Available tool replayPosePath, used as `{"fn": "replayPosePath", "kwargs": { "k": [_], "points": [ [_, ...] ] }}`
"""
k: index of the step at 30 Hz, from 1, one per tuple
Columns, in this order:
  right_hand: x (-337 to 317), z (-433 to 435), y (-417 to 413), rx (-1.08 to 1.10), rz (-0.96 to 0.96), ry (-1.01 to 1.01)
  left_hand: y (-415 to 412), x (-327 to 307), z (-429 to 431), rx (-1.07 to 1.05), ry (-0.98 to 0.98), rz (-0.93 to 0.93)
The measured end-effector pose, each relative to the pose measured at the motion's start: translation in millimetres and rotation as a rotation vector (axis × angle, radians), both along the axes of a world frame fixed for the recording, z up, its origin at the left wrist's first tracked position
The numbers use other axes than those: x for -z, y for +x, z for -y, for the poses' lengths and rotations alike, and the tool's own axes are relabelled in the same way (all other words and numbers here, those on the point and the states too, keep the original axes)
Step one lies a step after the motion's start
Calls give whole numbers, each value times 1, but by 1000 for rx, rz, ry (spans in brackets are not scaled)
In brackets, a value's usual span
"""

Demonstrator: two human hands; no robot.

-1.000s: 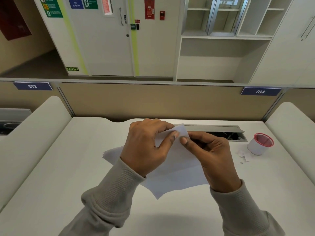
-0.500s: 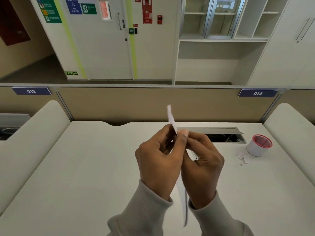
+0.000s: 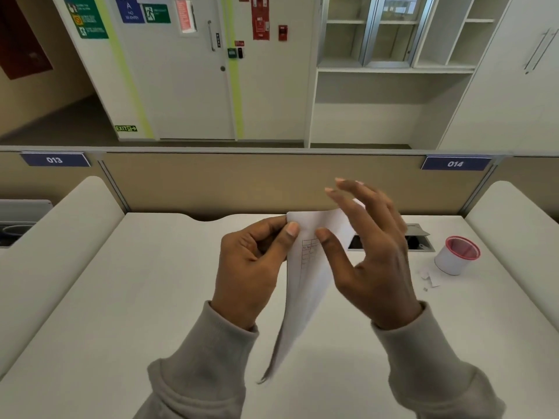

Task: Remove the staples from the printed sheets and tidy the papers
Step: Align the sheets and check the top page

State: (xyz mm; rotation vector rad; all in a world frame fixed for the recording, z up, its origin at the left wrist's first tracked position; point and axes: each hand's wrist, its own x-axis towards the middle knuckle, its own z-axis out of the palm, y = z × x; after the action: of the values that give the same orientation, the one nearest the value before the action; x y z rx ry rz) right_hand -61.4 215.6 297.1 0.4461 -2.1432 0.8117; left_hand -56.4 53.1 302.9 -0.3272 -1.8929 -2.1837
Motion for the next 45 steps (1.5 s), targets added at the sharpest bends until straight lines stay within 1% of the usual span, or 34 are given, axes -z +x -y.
{"fn": "replayPosePath", "kwargs": {
  "k": [2, 7, 11, 15, 20, 22, 25, 28, 30, 38, 45],
  "points": [
    [-5, -9, -5, -26, 72, 32, -1, -1, 4, 30, 1, -6],
    [-8, -15, -8, -154, 133, -89, -2, 2, 12, 53, -50, 42],
    [-5, -11, -2, -161, 153, -124, -1, 5, 13, 58, -78, 81],
    [-5, -9, 1, -175, 155, -161, 1, 6, 14, 39, -23, 119],
    [-5, -9, 6, -136, 147, -149, 3, 6, 12, 37, -20, 96],
    [-4, -7, 8, -67, 109, -73, 3, 8, 10, 13, -24, 71],
    [-3, 2, 15, 123, -32, 92, 1, 11, 8, -33, -55, 31],
    [-7, 14, 23, 192, -175, 207, 0, 13, 7, -57, -101, -22],
    [-8, 19, 23, 214, -217, 272, 1, 14, 5, -67, -143, -65],
    [-7, 23, 22, 267, -245, 449, -1, 17, 6, -107, -222, -126],
    [-4, 23, 18, 340, -153, 582, -2, 18, 7, -89, -246, -137]
  ]
}}
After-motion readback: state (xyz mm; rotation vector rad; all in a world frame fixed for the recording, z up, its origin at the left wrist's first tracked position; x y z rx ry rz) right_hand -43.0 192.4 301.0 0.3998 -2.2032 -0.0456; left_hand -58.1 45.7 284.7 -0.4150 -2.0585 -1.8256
